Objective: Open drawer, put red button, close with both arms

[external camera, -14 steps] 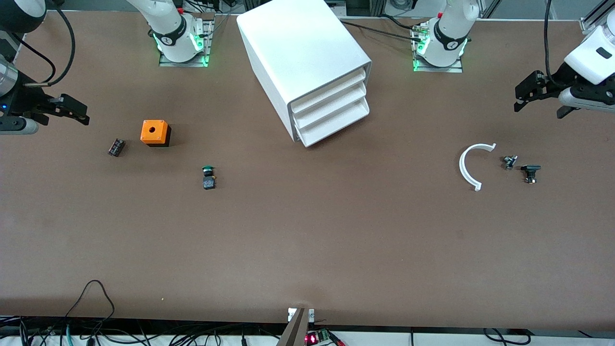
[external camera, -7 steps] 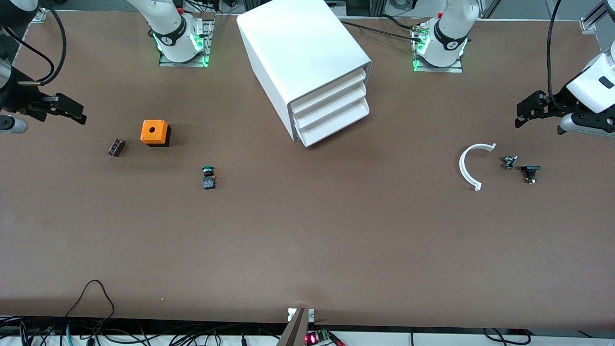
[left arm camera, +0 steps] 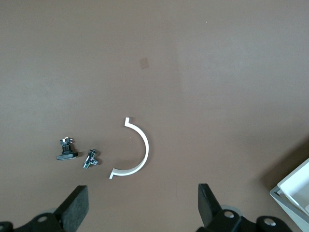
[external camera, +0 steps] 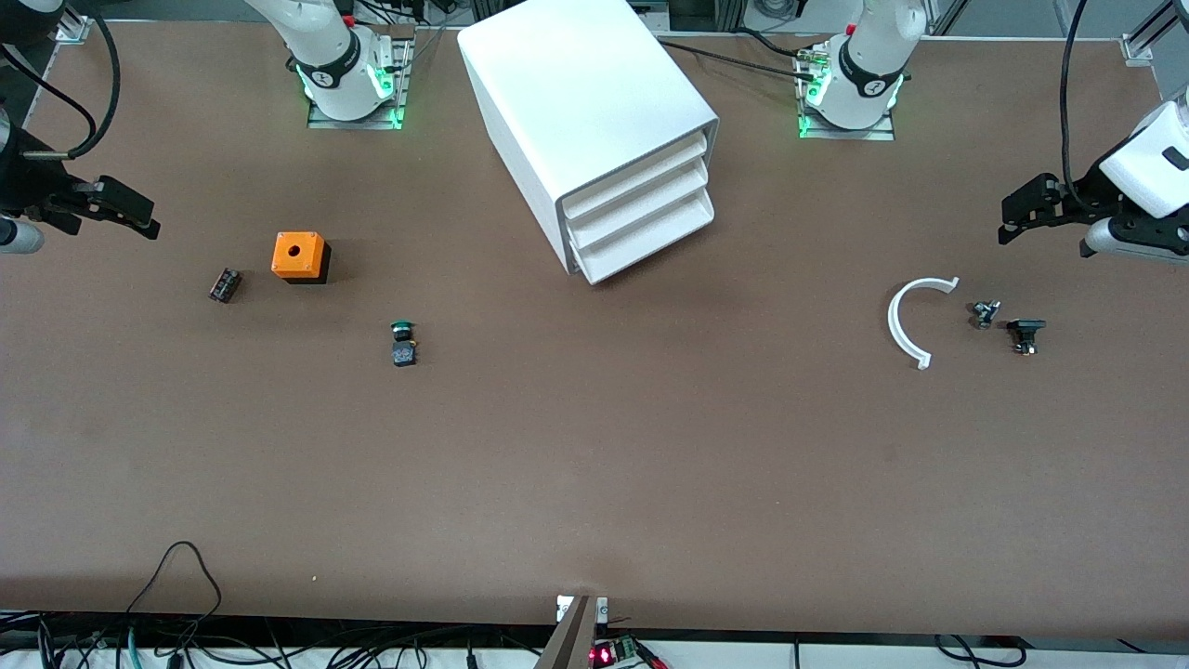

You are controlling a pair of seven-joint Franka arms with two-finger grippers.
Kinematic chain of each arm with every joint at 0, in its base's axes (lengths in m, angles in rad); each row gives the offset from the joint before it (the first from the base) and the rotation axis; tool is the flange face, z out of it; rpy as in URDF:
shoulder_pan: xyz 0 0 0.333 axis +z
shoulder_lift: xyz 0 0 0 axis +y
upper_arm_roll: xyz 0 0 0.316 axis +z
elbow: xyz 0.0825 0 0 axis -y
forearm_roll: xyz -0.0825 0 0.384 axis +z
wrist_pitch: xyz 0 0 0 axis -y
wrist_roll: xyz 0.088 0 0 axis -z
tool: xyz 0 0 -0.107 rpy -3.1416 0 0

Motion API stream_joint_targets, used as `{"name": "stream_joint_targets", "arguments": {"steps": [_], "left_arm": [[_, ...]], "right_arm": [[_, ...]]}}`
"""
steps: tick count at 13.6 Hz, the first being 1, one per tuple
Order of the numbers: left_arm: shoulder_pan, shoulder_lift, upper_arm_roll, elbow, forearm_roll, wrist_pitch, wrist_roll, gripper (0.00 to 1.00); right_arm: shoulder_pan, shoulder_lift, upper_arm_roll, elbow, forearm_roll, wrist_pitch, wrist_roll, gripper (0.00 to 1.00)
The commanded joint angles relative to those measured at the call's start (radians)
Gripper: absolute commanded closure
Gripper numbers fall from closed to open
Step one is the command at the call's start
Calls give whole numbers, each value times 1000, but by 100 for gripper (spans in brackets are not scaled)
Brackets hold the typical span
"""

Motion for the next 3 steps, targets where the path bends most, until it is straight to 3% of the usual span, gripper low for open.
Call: {"name": "stream_joint_targets", "arguments": {"steps": [1, 3], "left_arm": [[4, 7, -8, 29, 23, -26, 10, 0], [4, 7, -4, 29, 23, -25, 22, 0]], "right_arm": [[-11, -1, 3, 18, 15, -23, -24, 0], [-9, -1, 3, 18, 15, -23, -23, 0]]}}
